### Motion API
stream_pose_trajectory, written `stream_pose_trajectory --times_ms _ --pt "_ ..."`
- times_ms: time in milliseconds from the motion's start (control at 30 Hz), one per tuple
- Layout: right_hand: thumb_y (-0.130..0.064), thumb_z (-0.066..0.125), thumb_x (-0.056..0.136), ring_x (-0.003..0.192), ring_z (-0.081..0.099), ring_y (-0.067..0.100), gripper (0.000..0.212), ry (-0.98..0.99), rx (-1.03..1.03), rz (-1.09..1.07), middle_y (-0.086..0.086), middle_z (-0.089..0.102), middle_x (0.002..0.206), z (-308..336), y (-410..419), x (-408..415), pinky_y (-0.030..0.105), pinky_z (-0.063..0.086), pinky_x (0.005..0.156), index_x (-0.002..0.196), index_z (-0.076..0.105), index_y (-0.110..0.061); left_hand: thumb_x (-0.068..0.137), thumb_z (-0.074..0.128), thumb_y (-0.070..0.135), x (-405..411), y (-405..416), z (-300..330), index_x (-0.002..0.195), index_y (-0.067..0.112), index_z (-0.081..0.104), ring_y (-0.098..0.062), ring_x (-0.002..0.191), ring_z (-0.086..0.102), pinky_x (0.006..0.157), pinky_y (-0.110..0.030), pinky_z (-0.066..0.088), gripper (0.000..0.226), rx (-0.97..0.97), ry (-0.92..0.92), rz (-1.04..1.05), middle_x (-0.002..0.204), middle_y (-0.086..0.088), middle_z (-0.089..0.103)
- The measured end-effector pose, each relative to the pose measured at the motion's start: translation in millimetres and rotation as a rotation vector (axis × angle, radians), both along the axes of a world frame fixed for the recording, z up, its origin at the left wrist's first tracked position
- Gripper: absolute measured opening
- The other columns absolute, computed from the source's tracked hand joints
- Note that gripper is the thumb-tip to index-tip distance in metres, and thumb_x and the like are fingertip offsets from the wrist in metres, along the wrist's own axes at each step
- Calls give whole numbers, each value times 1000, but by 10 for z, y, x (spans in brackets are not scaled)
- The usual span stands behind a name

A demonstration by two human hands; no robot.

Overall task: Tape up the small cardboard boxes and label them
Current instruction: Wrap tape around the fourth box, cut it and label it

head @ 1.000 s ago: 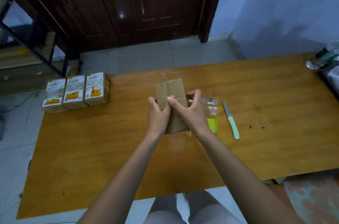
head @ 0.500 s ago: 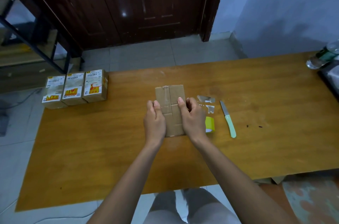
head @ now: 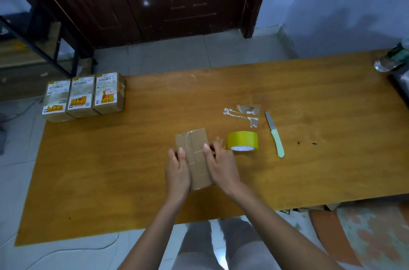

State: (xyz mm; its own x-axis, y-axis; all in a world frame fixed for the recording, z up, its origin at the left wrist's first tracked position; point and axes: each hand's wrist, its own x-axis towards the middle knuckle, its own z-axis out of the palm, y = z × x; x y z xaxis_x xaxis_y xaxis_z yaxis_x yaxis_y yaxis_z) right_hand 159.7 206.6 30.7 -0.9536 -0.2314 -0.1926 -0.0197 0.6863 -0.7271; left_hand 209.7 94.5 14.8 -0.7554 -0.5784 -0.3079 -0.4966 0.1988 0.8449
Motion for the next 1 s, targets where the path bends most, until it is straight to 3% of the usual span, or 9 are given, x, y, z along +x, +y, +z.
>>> stream_pose_trajectory --times_ms 100,200,367,467,533,600,733,833,1000 --pt "-32 40 101 97 60 33 32 147 241 189 15 64 103 -1 109 -83 41 47 76 98 61 -8 104 26 43 181 -125 -183 100 19 38 -17 77 58 59 -31 45 27 60 -114 36 89 -3 57" --pt "-42 61 89 92 59 24 34 432 311 89 6 64 99 48 430 -501 36 50 73 101 63 -10 104 25 44 240 -316 -341 104 19 34 -20 81 59 58 -29 42 27 50 -167 70 90 -2 55" --pt "-70 50 83 82 62 23 55 104 664 209 -1 61 75 -172 812 -1008 33 41 67 82 62 -17 105 30 36 35 -407 -563 108 9 43 -34 101 55 85 -49 50 30 -112 -266 27 108 -17 56" --pt "-71 55 79 67 57 26 55 -61 510 178 1 50 58 -309 891 -1000 32 32 49 62 52 -19 105 33 24 -169 -384 -633 112 -6 53 -39 114 47 99 -48 36 37 -325 -318 -52 117 -26 55" --pt "-68 65 74 63 58 24 47 -62 361 147 6 56 56 -347 922 -959 33 36 51 70 65 -21 104 37 24 -302 -382 -585 120 -7 52 -38 120 45 102 -46 33 38 -388 -345 -33 125 -25 52" --pt "-66 71 70 52 48 15 45 -35 236 97 2 50 50 -357 945 -893 27 31 48 60 58 -23 102 42 22 -433 -372 -473 126 -4 50 -37 124 44 104 -45 35 37 -487 -234 4 131 -21 50" --pt "-63 72 68 48 25 4 57 63 62 55 -11 28 50 -274 960 -787 23 20 47 51 32 -27 82 56 -3 -827 -178 -238 133 2 51 -31 129 46 108 -35 33 51 -425 113 -584 135 -17 53" --pt "-59 74 70 49 29 6 55 123 39 143 -10 31 51 -161 986 -834 29 23 50 51 35 -25 68 57 -9 -1186 66 -204 141 14 44 -27 134 41 104 -29 34 78 -287 -163 -1057 142 -11 48" --pt "-59 71 72 50 26 8 58 141 -31 180 -5 29 52 -68 1012 -879 36 21 50 51 34 -19 75 51 -9 -1478 151 -299 127 16 57 -23 116 56 92 -33 43 58 -284 -366 -1291 120 -3 63"
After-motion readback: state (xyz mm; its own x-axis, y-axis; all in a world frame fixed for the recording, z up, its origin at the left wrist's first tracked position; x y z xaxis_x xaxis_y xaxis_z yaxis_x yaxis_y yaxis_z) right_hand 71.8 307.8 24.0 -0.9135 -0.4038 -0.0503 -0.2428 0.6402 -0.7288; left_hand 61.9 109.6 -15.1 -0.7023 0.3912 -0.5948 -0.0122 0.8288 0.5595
